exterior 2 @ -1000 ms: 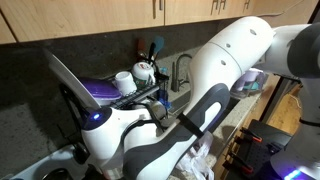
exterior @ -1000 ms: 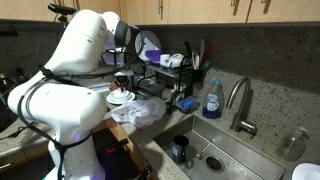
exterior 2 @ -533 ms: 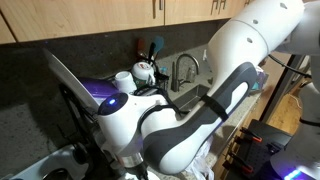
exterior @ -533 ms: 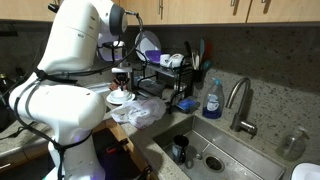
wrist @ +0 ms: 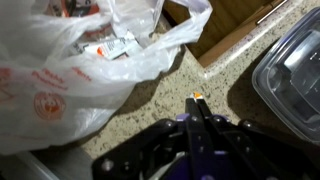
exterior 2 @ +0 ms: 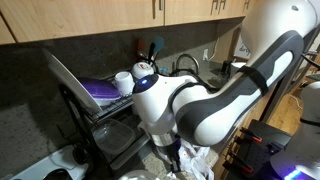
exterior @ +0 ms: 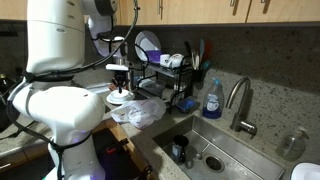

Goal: Take the objects from the white bowl one at a time and put them in the plastic bag

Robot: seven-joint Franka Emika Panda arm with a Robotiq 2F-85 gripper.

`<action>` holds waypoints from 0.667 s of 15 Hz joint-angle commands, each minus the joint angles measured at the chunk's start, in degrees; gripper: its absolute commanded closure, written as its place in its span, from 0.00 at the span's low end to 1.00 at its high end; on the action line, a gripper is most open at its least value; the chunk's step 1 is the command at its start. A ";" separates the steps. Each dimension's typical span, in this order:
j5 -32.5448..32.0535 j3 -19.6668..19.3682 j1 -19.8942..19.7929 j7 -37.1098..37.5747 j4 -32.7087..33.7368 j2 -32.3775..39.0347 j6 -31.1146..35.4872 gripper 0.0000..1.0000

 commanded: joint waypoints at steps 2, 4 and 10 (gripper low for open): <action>6.54 0.47 -3.91 4.72 -11.09 -8.78 -1.36 0.96; 9.48 0.26 -5.23 6.04 -14.64 -10.93 -1.74 0.96; 16.76 -0.21 -7.76 9.29 -24.16 -16.13 -0.63 0.95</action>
